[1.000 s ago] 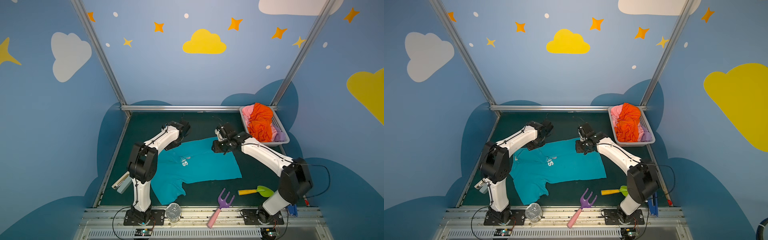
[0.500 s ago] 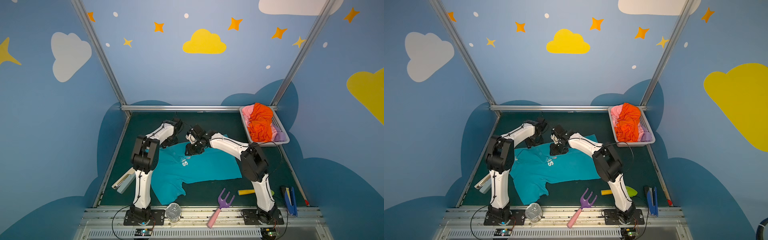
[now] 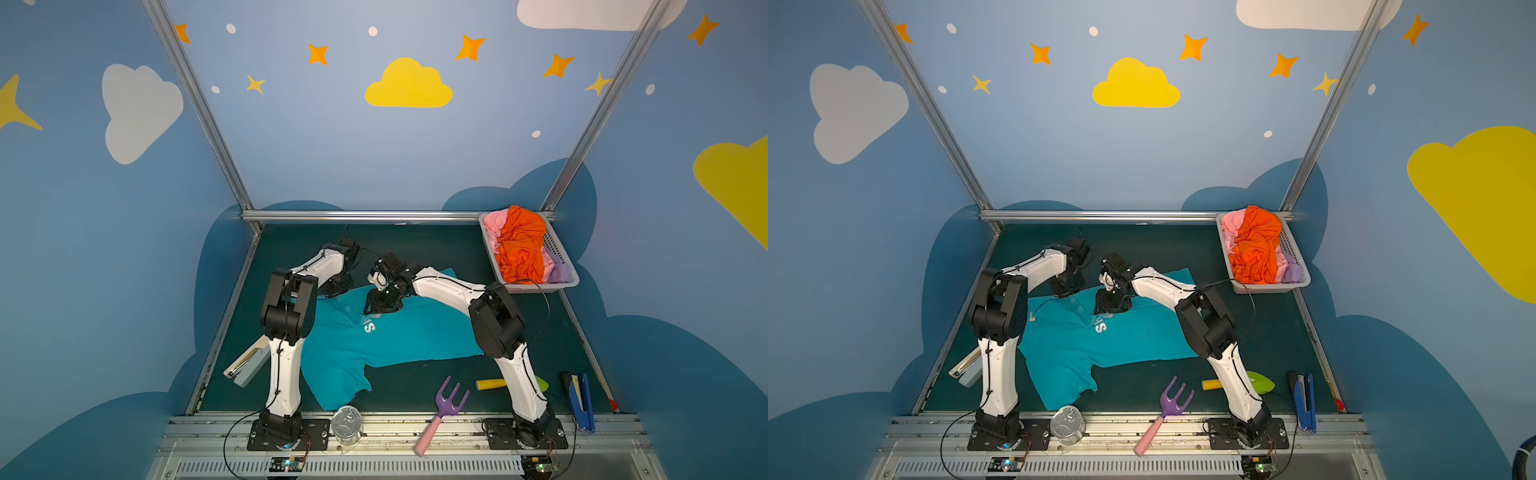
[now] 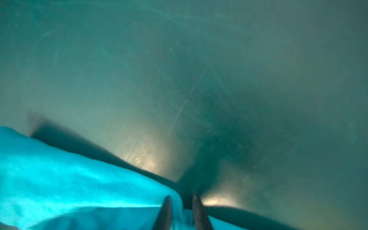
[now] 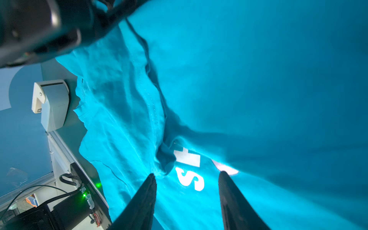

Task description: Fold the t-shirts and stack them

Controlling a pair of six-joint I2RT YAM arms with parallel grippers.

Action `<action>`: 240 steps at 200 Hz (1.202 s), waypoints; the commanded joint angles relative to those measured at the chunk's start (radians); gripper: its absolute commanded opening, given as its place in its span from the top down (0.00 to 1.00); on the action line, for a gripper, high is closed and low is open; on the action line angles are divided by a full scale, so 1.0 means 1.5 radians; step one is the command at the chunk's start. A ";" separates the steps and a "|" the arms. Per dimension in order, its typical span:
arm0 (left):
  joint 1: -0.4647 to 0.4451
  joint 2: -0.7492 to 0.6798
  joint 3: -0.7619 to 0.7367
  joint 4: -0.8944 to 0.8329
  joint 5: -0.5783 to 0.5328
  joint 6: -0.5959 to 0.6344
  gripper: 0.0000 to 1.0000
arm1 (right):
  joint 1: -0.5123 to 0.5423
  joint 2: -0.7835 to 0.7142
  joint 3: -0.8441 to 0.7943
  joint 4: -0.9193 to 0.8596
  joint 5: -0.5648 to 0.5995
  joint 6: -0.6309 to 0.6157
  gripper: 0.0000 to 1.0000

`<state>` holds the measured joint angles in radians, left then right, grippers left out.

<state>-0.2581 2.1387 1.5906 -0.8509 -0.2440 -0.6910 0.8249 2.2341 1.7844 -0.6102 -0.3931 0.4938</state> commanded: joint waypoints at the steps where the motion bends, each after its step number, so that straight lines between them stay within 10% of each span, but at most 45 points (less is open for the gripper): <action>1: -0.001 -0.046 -0.019 -0.021 -0.003 -0.003 0.86 | 0.009 -0.001 0.018 -0.001 -0.017 0.005 0.48; 94: -0.009 -0.103 -0.064 -0.029 -0.032 -0.014 0.79 | 0.029 0.010 0.033 0.017 -0.047 0.019 0.47; 154: -0.018 -0.119 -0.080 -0.037 -0.021 -0.020 0.94 | 0.030 0.034 0.054 0.023 -0.081 0.028 0.62; 240: -0.058 -0.359 -0.287 -0.040 -0.048 -0.059 0.95 | 0.041 -0.030 -0.027 0.049 -0.072 0.032 0.67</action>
<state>-0.3363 1.6775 1.2510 -0.8822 -0.2882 -0.7418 0.8719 2.2597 1.7844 -0.5468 -0.5022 0.5419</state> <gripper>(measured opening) 0.049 0.332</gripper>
